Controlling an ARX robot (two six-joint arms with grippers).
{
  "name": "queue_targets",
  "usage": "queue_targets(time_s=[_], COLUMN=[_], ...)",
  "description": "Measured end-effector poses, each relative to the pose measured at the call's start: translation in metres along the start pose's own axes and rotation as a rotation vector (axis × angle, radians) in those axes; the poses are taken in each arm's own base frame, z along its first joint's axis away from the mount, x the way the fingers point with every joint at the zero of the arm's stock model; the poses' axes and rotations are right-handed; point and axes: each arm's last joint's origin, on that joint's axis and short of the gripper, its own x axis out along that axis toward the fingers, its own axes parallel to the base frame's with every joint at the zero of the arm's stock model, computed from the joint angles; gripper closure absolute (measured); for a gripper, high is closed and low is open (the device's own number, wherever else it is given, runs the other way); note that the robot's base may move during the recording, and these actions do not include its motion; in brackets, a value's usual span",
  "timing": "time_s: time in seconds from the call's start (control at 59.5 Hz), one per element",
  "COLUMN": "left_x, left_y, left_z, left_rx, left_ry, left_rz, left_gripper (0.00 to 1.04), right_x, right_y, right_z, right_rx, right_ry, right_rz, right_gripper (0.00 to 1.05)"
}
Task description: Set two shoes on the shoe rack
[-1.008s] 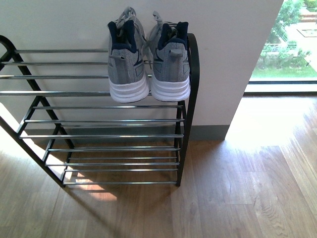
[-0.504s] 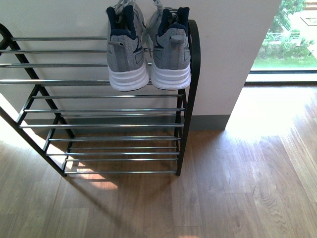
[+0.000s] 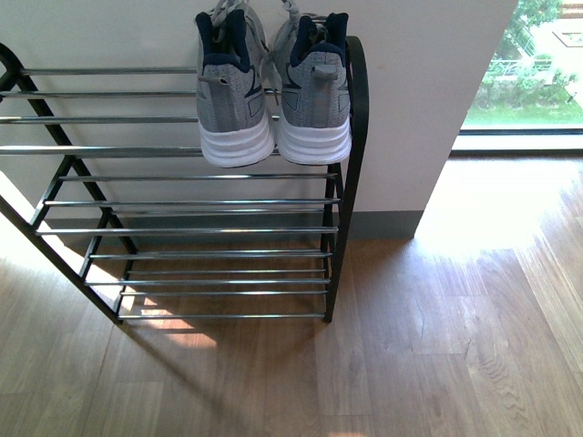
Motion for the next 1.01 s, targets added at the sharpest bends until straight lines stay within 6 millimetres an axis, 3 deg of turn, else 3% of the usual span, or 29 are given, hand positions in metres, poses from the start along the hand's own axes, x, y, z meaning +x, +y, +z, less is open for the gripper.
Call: queue_targets(time_s=[0.908, 1.008], left_x=[-0.022, -0.022], left_y=[0.000, 0.000], left_z=[-0.004, -0.004], left_rx=[0.000, 0.000], left_ry=[0.018, 0.017], left_rz=[0.001, 0.001], left_gripper=[1.03, 0.89], right_x=[0.000, 0.000], right_y=[0.000, 0.000], right_z=[0.000, 0.000], right_rx=[0.000, 0.000], right_ry=[0.000, 0.000], right_rz=[0.000, 0.000], right_gripper=[0.09, 0.09])
